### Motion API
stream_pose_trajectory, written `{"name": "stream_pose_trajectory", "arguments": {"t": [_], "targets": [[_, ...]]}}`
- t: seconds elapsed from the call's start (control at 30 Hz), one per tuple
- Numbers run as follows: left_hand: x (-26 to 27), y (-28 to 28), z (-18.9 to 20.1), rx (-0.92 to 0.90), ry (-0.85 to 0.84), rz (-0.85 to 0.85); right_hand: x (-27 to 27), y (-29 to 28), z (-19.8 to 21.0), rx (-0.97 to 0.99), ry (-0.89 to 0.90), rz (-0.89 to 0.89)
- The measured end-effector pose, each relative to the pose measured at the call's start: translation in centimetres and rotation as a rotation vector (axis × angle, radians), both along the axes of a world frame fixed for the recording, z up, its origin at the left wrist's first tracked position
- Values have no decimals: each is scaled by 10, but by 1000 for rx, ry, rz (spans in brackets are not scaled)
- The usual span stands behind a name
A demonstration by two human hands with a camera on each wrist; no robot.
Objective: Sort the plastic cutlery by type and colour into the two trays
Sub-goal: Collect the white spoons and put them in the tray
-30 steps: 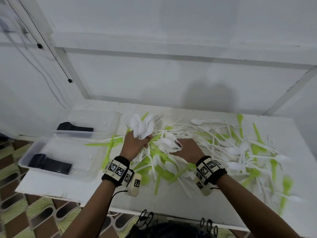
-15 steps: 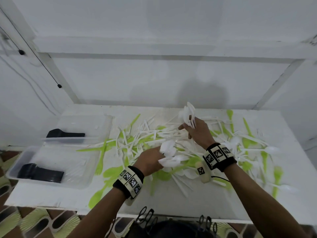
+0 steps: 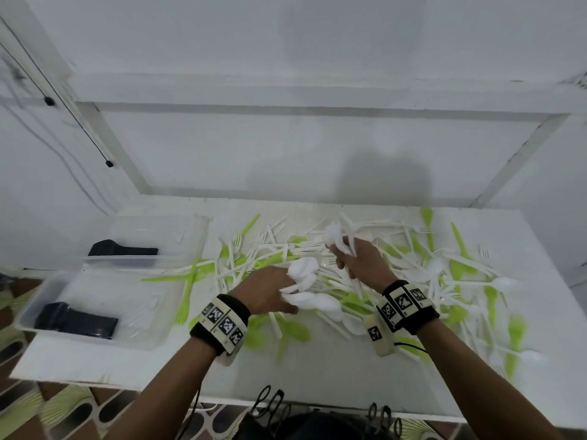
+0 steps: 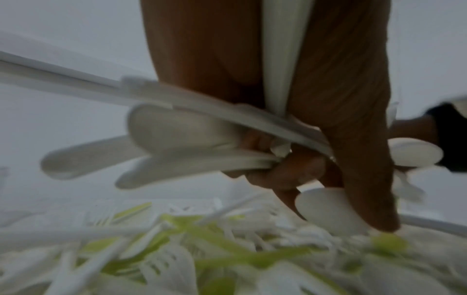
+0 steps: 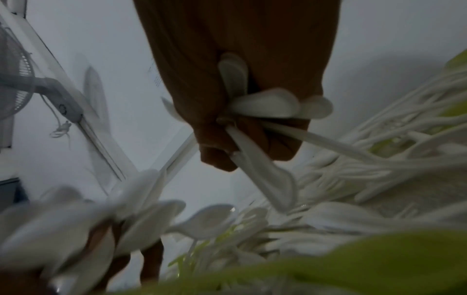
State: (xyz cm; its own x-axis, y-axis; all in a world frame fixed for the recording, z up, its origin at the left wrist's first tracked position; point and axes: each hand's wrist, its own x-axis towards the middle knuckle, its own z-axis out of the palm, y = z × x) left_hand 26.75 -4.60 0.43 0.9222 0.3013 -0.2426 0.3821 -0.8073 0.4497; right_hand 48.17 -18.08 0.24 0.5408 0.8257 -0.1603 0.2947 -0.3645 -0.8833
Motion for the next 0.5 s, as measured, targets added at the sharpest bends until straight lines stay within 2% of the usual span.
{"name": "stream_pose_trajectory", "arguments": {"t": [0.07,0.13,0.2,0.4,0.5], "targets": [[-6,10,10,-172,-41,113,-7,1,-7,-40,29,55],[-11,18,21,-392,-121,237,-14,1,-9,-40,95,36],[-15,24,34,-524,-207,323,-21,2,-10,0,192,29],[-13,35,40,-610,-460,508,-38,6,10,42,156,186],[-6,27,42,-634,-599,591,-46,8,21,76,257,299]]}}
